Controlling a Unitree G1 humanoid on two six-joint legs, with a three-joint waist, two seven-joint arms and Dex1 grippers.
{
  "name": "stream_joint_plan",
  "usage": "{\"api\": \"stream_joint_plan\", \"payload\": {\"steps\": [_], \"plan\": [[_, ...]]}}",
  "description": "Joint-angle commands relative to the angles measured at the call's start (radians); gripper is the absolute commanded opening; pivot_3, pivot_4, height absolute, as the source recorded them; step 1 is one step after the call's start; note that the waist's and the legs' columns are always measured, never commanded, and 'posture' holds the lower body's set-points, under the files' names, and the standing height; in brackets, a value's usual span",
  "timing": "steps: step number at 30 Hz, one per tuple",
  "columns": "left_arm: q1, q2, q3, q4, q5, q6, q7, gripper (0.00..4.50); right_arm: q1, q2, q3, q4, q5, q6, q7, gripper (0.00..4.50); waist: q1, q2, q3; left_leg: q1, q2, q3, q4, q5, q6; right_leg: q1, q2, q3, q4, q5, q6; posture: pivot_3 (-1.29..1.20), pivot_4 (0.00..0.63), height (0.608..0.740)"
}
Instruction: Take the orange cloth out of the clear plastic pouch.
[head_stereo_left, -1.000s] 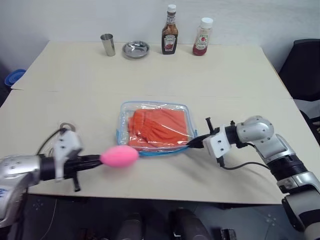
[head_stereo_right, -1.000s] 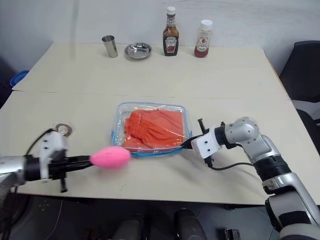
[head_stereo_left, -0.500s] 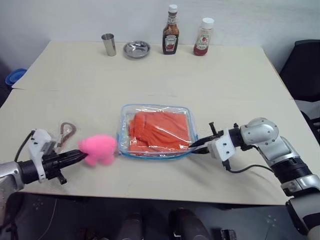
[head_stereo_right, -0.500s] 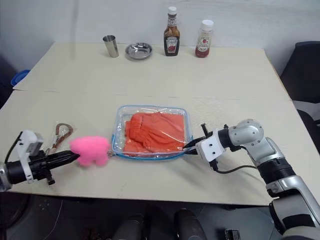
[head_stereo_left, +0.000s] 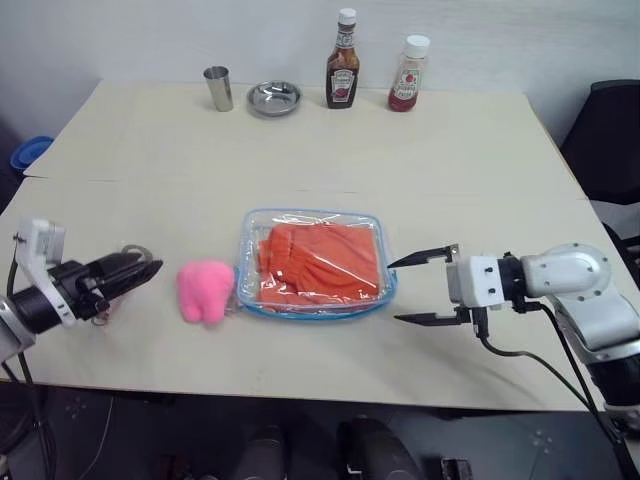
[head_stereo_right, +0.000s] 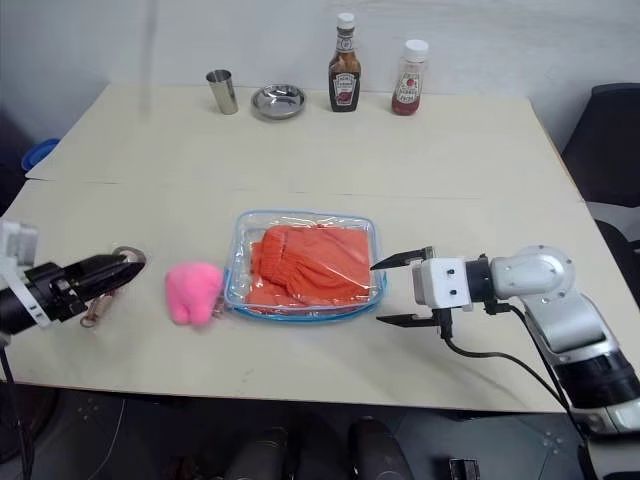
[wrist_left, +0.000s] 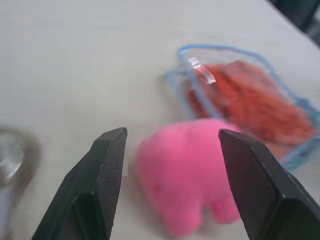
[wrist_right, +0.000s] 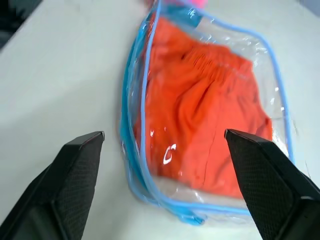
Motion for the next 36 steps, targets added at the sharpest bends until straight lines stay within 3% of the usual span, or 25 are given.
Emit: {"api": "stream_joint_plan", "payload": {"steps": [1, 6, 10, 13, 19, 26, 35, 36], "plan": [[-0.046, 0.084, -0.123, -0.189, -0.046, -0.044, -0.090, 3.10, 0.037, -0.015, -0.057, -0.141, 0.063, 0.122, -0.051, 4.04, 0.000, 0.000, 0.000, 0.000, 0.000, 0.000, 0.000, 0.001, -0.003, 0.000, 0.000, 0.000, 0.000, 0.000, 0.000, 0.00, 0.150, 0.740], [-0.101, 0.167, -0.480, -0.211, 0.248, -0.362, -0.203, 3.10, 0.098, -0.031, -0.076, -0.230, 0.080, 0.205, -0.056, 4.04, -0.003, 0.001, 0.000, 0.002, -0.001, 0.001, -0.003, 0.003, -0.005, 0.000, 0.000, 0.001, -0.001, 0.000, 0.000, 0.00, 0.150, 0.740], [-0.218, 0.131, -0.709, -0.063, 0.490, -0.621, -0.246, 3.10, 0.126, -0.032, -0.095, -0.283, 0.107, 0.272, -0.072, 4.04, -0.001, 0.001, 0.000, 0.002, -0.001, 0.001, -0.004, 0.003, -0.004, 0.000, 0.001, 0.002, -0.001, 0.000, 0.000, 0.00, 0.150, 0.740], [-0.300, 0.083, -0.814, 0.053, 0.622, -0.765, -0.252, 3.10, 0.160, -0.028, -0.114, -0.313, 0.116, 0.295, -0.086, 4.04, 0.001, 0.001, 0.000, 0.001, -0.001, 0.001, -0.005, 0.003, -0.004, -0.001, 0.001, 0.001, -0.001, 0.000, 0.000, 0.00, 0.150, 0.740], [-0.365, 0.024, -0.864, 0.148, 0.680, -0.873, -0.309, 3.10, 0.195, -0.020, -0.132, -0.343, 0.114, 0.319, -0.119, 4.04, -0.001, 0.001, 0.000, 0.000, -0.001, 0.002, -0.004, 0.003, -0.003, -0.001, 0.001, 0.002, -0.002, 0.000, 0.000, 0.00, 0.150, 0.740], [-0.403, -0.036, -0.844, 0.095, 0.579, -0.753, -0.387, 3.10, 0.210, -0.018, -0.134, -0.357, 0.109, 0.325, -0.140, 4.04, 0.001, 0.001, 0.000, 0.000, -0.001, 0.002, -0.002, 0.003, -0.003, -0.001, 0.001, 0.002, -0.001, 0.000, 0.000, 0.00, 0.150, 0.740], [-0.388, 0.001, -0.882, 0.145, 0.737, -0.897, -0.392, 3.10, 0.204, -0.026, -0.136, -0.363, 0.111, 0.331, -0.145, 4.04, 0.001, 0.001, 0.000, 0.000, -0.001, 0.002, -0.002, 0.003, -0.004, -0.001, 0.001, 0.002, 0.000, 0.000, 0.000, 0.00, 0.150, 0.740], [-0.387, -0.011, -0.875, 0.156, 0.741, -0.910, -0.382, 2.91, 0.203, -0.026, -0.137, -0.362, 0.112, 0.331, -0.145, 4.06, 0.001, 0.001, 0.000, 0.000, -0.001, 0.002, -0.002, 0.003, -0.004, -0.001, 0.001, 0.002, 0.000, 0.000, 0.000, 0.00, 0.150, 0.740]]}}
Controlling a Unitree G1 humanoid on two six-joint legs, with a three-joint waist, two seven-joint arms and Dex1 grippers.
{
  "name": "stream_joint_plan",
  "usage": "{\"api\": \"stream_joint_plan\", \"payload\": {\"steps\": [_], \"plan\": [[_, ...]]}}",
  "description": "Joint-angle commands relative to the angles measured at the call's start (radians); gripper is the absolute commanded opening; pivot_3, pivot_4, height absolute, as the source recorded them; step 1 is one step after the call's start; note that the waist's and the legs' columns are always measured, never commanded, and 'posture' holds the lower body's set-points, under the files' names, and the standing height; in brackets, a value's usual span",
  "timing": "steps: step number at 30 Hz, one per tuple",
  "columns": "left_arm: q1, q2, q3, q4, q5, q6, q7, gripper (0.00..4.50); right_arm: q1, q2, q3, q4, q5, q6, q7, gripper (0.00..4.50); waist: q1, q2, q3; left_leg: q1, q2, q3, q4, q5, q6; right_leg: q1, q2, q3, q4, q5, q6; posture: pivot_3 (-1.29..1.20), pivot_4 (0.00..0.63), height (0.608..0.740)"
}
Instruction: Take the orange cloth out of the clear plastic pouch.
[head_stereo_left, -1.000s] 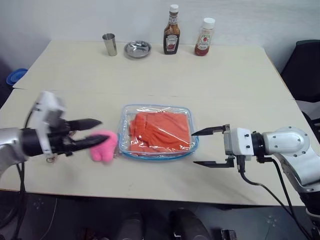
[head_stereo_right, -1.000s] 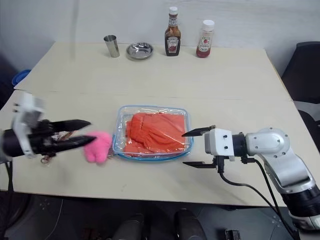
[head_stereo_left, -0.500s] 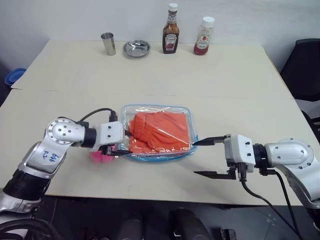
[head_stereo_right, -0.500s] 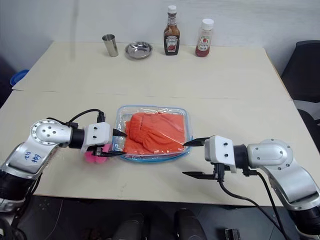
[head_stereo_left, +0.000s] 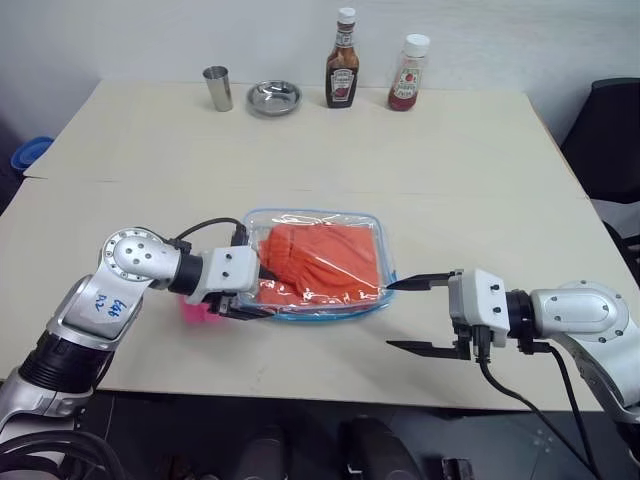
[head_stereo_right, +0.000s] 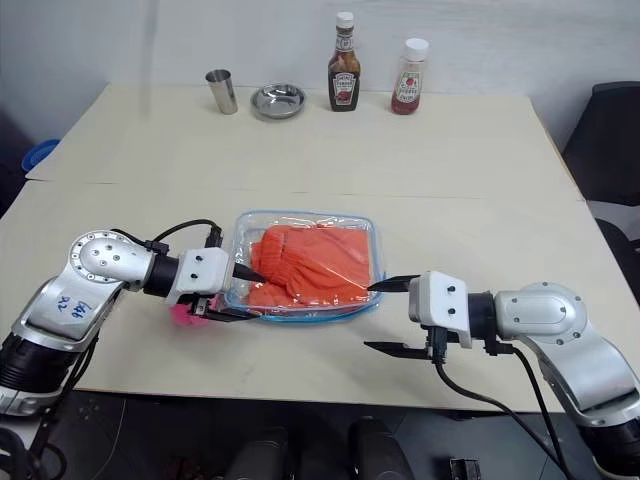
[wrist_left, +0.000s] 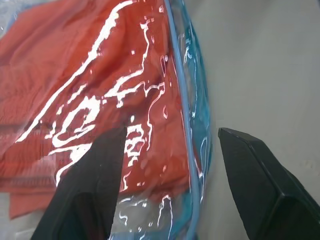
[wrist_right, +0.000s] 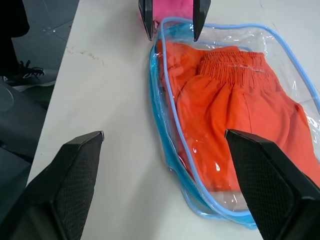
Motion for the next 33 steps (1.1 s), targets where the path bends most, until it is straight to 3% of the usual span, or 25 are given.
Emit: {"api": "stream_joint_plan", "payload": {"steps": [1, 10, 16, 21, 25, 28, 33], "plan": [[0.000, -0.014, 0.015, 0.025, 0.028, -0.063, 0.027, 2.72, -0.009, -0.006, -0.037, -0.039, 0.014, 0.000, -0.004, 4.07, 0.001, 0.000, 0.000, 0.000, 0.000, 0.000, 0.000, 0.000, 0.000, 0.000, 0.000, 0.000, 0.000, 0.000, 0.000, 0.00, 0.150, 0.740], [0.003, -0.036, 0.003, 0.068, 0.036, -0.107, -0.007, 0.02, -0.018, -0.001, -0.034, -0.030, 0.011, -0.002, -0.008, 4.07, 0.000, 0.000, 0.000, 0.000, 0.000, 0.000, 0.001, 0.000, 0.000, 0.000, 0.000, 0.000, 0.000, 0.000, 0.000, 0.00, 0.150, 0.740], [0.018, -0.042, 0.004, 0.075, 0.043, -0.100, -0.007, 0.01, -0.021, -0.001, -0.037, -0.024, 0.011, -0.006, -0.007, 4.07, -0.001, 0.000, 0.000, 0.000, 0.000, 0.000, 0.001, 0.000, 0.000, 0.000, 0.000, 0.000, 0.000, 0.000, 0.000, 0.00, 0.150, 0.740], [-0.002, -0.167, 0.112, 0.032, -0.161, 0.134, 0.060, 0.01, -0.010, 0.000, -0.039, -0.024, 0.013, -0.010, -0.004, 4.07, 0.002, 0.000, 0.000, -0.001, 0.000, 0.000, 0.002, 0.000, 0.001, 0.000, 0.000, 0.000, 0.001, 0.000, 0.000, 0.00, 0.150, 0.740], [-0.002, -0.199, 0.151, 0.008, -0.221, 0.233, 0.087, 0.01, -0.004, 0.017, -0.007, -0.017, -0.006, -0.008, -0.018, 4.07, 0.003, 0.000, 0.000, -0.002, 0.000, -0.001, 0.004, -0.001, 0.001, 0.000, 0.000, -0.001, 0.001, 0.000, 0.000, 0.00, 0.150, 0.740], [0.022, -0.198, 0.155, -0.036, -0.238, 0.272, 0.102, 0.00, -0.027, 0.058, 0.045, -0.001, -0.040, 0.007, -0.051, 3.56, -0.002, 0.000, 0.000, -0.002, 0.000, -0.001, 0.004, 0.000, 0.001, 0.000, 0.000, -0.001, 0.002, 0.000, 0.000, 0.00, 0.150, 0.740], [0.048, -0.215, 0.155, -0.091, -0.262, 0.327, 0.133, 0.00, -0.086, 0.145, 0.134, 0.072, -0.111, 0.001, -0.088, 1.90, -0.001, 0.000, 0.000, -0.001, 0.000, -0.001, 0.004, 0.000, 0.000, 0.000, 0.000, 0.000, 0.003, 0.000, 0.000, 0.00, 0.150, 0.740]]}}
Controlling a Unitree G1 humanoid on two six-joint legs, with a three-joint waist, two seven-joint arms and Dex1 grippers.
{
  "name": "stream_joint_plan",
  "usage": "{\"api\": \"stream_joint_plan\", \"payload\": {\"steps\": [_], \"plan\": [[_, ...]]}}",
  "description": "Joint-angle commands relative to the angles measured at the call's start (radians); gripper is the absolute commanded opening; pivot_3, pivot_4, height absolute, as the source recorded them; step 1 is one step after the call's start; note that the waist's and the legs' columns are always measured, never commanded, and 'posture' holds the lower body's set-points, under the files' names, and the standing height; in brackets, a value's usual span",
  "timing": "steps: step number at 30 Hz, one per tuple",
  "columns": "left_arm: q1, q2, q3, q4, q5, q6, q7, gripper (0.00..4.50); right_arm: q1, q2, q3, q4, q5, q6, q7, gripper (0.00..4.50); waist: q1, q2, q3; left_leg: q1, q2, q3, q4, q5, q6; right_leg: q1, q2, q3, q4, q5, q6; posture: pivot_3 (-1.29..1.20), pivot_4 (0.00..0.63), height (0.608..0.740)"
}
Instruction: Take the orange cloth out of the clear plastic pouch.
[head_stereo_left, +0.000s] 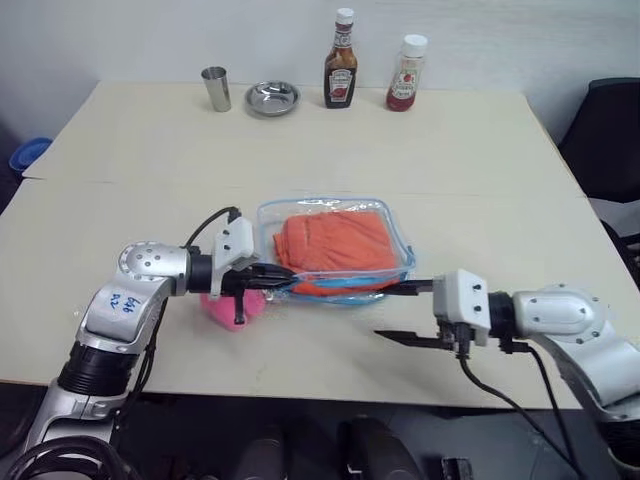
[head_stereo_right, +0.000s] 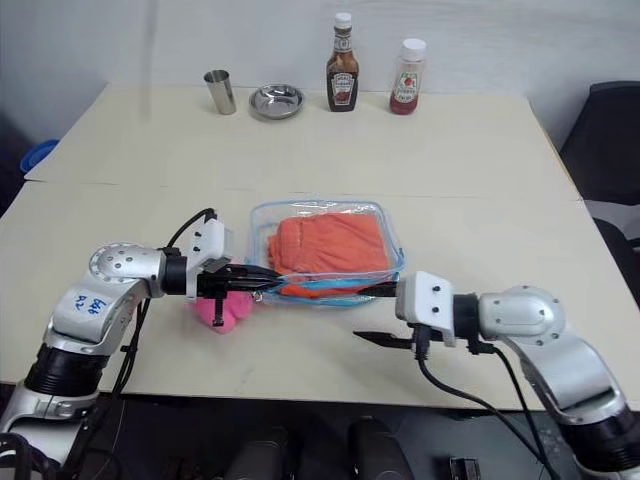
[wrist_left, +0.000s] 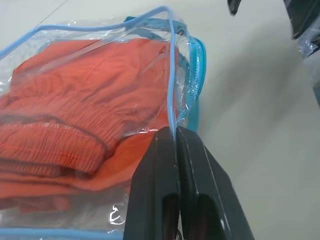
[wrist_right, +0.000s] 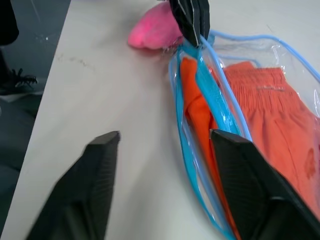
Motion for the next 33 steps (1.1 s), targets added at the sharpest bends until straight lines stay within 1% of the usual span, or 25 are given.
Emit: {"api": "stream_joint_plan", "payload": {"steps": [1, 2, 3, 5, 9, 14, 17, 20, 21, 22, 23, 24, 25, 33], "plan": [[0.000, -0.009, 0.016, -0.055, -0.041, 0.030, 0.018, 0.00, -0.036, 0.048, 0.047, 0.034, -0.054, -0.023, -0.030, 1.57, 0.002, 0.000, 0.000, 0.000, 0.000, 0.000, 0.000, 0.000, 0.000, 0.000, 0.000, 0.000, 0.000, 0.000, 0.000, 0.00, 0.150, 0.740], [0.002, -0.009, 0.011, -0.062, -0.041, 0.032, 0.019, 0.00, -0.049, 0.068, 0.066, 0.052, -0.075, -0.028, -0.042, 1.14, 0.002, 0.000, 0.000, 0.000, 0.000, 0.000, 0.000, 0.000, 0.000, 0.000, 0.000, 0.000, 0.000, 0.000, 0.000, 0.00, 0.150, 0.740], [0.005, -0.006, 0.004, -0.067, -0.037, 0.031, 0.017, 0.00, -0.061, 0.085, 0.079, 0.068, -0.098, -0.036, -0.057, 0.88, 0.002, 0.000, 0.000, 0.000, 0.000, 0.000, 0.000, 0.000, 0.000, 0.000, 0.000, 0.000, 0.000, 0.000, 0.000, 0.00, 0.150, 0.740], [0.008, -0.003, -0.003, -0.072, -0.032, 0.030, 0.015, 0.00, -0.078, 0.111, 0.097, 0.098, -0.142, -0.060, -0.078, 0.17, 0.002, 0.000, 0.000, 0.000, 0.000, 0.000, 0.000, 0.000, 0.000, 0.000, 0.000, 0.000, 0.000, 0.000, 0.000, 0.00, 0.150, 0.740], [0.000, -0.004, -0.005, -0.073, -0.034, 0.037, 0.020, 0.00, -0.109, 0.148, 0.138, 0.177, -0.242, -0.148, -0.113, 0.17, 0.002, 0.000, 0.000, 0.000, 0.000, 0.000, 0.000, 0.000, 0.000, 0.000, 0.000, 0.000, 0.000, 0.000, 0.000, 0.00, 0.150, 0.740], [-0.006, -0.003, -0.004, -0.071, -0.033, 0.040, 0.021, 0.00, -0.126, 0.179, 0.152, 0.240, -0.311, -0.204, -0.142, 0.17, 0.001, 0.000, 0.000, 0.000, 0.000, 0.000, 0.000, 0.000, 0.000, -0.001, 0.000, 0.000, 0.000, 0.000, 0.000, 0.00, 0.150, 0.740], [-0.008, -0.001, -0.004, -0.071, -0.030, 0.040, 0.021, 0.00, -0.117, 0.170, 0.146, 0.252, -0.337, -0.236, -0.139, 0.72, 0.001, 0.000, 0.000, 0.000, 0.000, 0.000, 0.000, 0.000, 0.000, -0.001, 0.000, 0.000, 0.000, 0.000, 0.000, 0.00, 0.150, 0.740], [-0.007, 0.003, -0.008, -0.070, -0.023, 0.033, 0.019, 0.00, -0.105, 0.159, 0.141, 0.252, -0.364, -0.262, -0.140, 1.66, 0.001, 0.000, 0.000, 0.000, 0.000, 0.000, 0.000, 0.000, 0.000, -0.001, 0.000, 0.000, 0.000, 0.000, 0.000, 0.00, 0.150, 0.740], [-0.006, 0.004, -0.009, -0.069, -0.021, 0.030, 0.018, 0.00, -0.103, 0.158, 0.141, 0.252, -0.370, -0.268, -0.141, 2.09, 0.001, 0.000, 0.000, 0.000, 0.000, 0.000, 0.000, 0.000, 0.000, -0.001, 0.000, 0.000, 0.000, 0.000, 0.000, 0.00, 0.150, 0.740], [-0.006, 0.004, -0.009, -0.068, -0.021, 0.029, 0.017, 0.00, -0.101, 0.159, 0.140, 0.252, -0.377, -0.273, -0.146, 2.36, 0.001, 0.000, 0.000, 0.000, 0.000, 0.000, 0.000, 0.000, 0.000, -0.001, 0.000, 0.000, 0.000, 0.000, 0.000, 0.00, 0.150, 0.740], [-0.008, 0.002, -0.009, -0.067, -0.021, 0.030, 0.017, 0.00, -0.099, 0.160, 0.141, 0.256, -0.387, -0.280, -0.150, 2.78, 0.001, 0.000, 0.000, 0.000, 0.000, 0.000, 0.000, 0.000, 0.000, -0.001, 0.000, 0.000, 0.000, 0.000, 0.000, 0.00, 0.150, 0.740], [-0.010, 0.001, -0.009, -0.066, -0.022, 0.030, 0.018, 0.00, -0.098, 0.161, 0.141, 0.259, -0.395, -0.286, -0.153, 3.00, 0.001, 0.000, 0.000, 0.000, 0.000, 0.000, 0.000, 0.000, 0.000, -0.001, 0.000, 0.000, 0.000, 0.000, 0.000, 0.00, 0.150, 0.740], [-0.011, 0.000, -0.010, -0.066, -0.022, 0.030, 0.018, 0.00, -0.098, 0.164, 0.141, 0.265, -0.402, -0.289, -0.157, 3.32, 0.000, 0.000, 0.000, 0.000, 0.000, 0.000, 0.000, 0.000, 0.000, -0.001, 0.000, 0.000, 0.000, 0.000, 0.000, 0.00, 0.150, 0.740], [-0.020, -0.002, -0.019, -0.072, -0.019, 0.028, 0.017, 0.00, -0.125, 0.201, 0.136, 0.310, -0.409, -0.263, -0.183, 3.32, 0.001, 0.000, 0.000, 0.000, 0.000, 0.000, 0.000, 0.000, 0.000, -0.001, 0.000, 0.000, 0.001, 0.000, 0.000, 0.00, 0.150, 0.740]]}}
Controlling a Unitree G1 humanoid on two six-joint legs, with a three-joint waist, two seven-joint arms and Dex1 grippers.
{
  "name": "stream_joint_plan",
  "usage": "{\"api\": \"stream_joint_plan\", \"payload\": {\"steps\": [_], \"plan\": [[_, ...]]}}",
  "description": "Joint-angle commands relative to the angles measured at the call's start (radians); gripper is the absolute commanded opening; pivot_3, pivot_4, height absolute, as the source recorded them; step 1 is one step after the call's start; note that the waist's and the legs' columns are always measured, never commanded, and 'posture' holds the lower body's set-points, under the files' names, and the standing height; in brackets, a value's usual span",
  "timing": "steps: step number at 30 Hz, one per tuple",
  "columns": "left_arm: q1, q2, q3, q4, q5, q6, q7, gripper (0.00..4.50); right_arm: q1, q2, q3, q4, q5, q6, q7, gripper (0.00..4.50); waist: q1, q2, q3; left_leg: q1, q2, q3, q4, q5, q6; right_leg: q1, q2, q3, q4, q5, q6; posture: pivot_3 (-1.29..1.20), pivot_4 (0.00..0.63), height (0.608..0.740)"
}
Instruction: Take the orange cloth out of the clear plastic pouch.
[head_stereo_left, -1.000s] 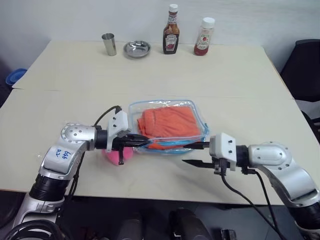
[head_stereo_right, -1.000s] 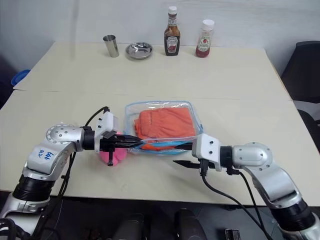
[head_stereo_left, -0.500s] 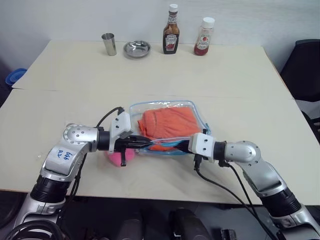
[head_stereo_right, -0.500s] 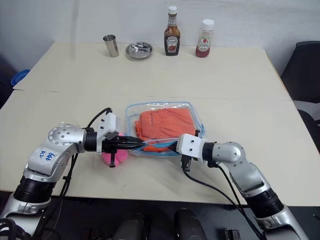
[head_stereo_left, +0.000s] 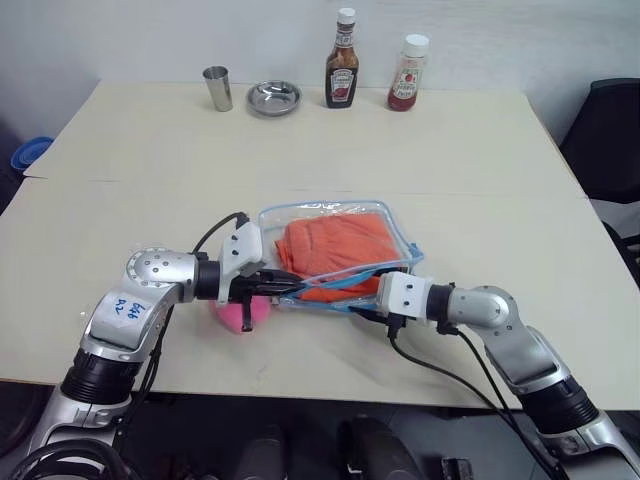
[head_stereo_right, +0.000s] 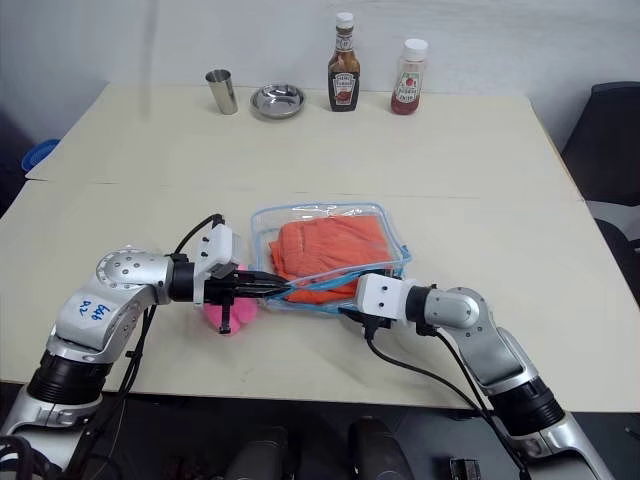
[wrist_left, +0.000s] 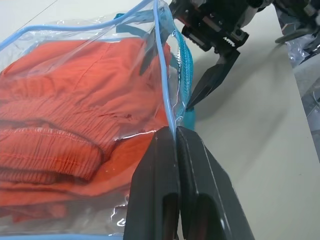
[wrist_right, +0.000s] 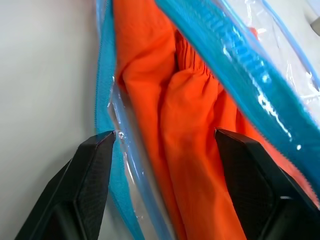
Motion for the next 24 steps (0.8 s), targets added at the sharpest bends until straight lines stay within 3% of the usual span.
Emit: {"api": "stream_joint_plan", "payload": {"steps": [1, 13, 16, 24], "plan": [[-0.021, 0.005, -0.003, -0.032, -0.006, -0.014, -0.003, 0.00, -0.022, 0.006, -0.015, 0.002, -0.012, -0.007, -0.015, 3.32, 0.000, 0.000, 0.000, 0.000, 0.000, 0.000, 0.000, 0.000, 0.000, 0.000, 0.000, 0.000, 0.000, 0.000, 0.000, 0.00, 0.150, 0.740], [-0.021, 0.004, -0.006, -0.044, -0.010, -0.007, 0.010, 0.00, -0.077, 0.022, 0.056, 0.135, -0.180, -0.057, -0.079, 3.32, -0.001, 0.000, 0.000, 0.000, 0.000, 0.000, 0.000, 0.000, 0.000, 0.000, 0.000, 0.000, 0.000, 0.000, 0.000, 0.00, 0.150, 0.740], [-0.021, 0.002, -0.007, -0.047, -0.012, -0.005, 0.016, 0.00, -0.091, 0.016, 0.079, 0.181, -0.228, -0.079, -0.091, 2.71, 0.000, 0.000, 0.000, 0.001, 0.000, 0.000, 0.000, 0.000, 0.000, 0.000, 0.000, 0.000, 0.001, 0.000, 0.000, 0.00, 0.150, 0.740], [-0.028, -0.014, 0.000, -0.044, -0.025, 0.007, 0.037, 0.00, -0.092, 0.009, 0.109, 0.221, -0.250, -0.149, -0.076, 0.20, -0.001, -0.001, -0.001, 0.002, 0.000, 0.000, 0.001, 0.000, 0.000, 0.001, 0.000, 0.001, 0.001, 0.000, 0.000, 0.00, 0.150, 0.740]]}}
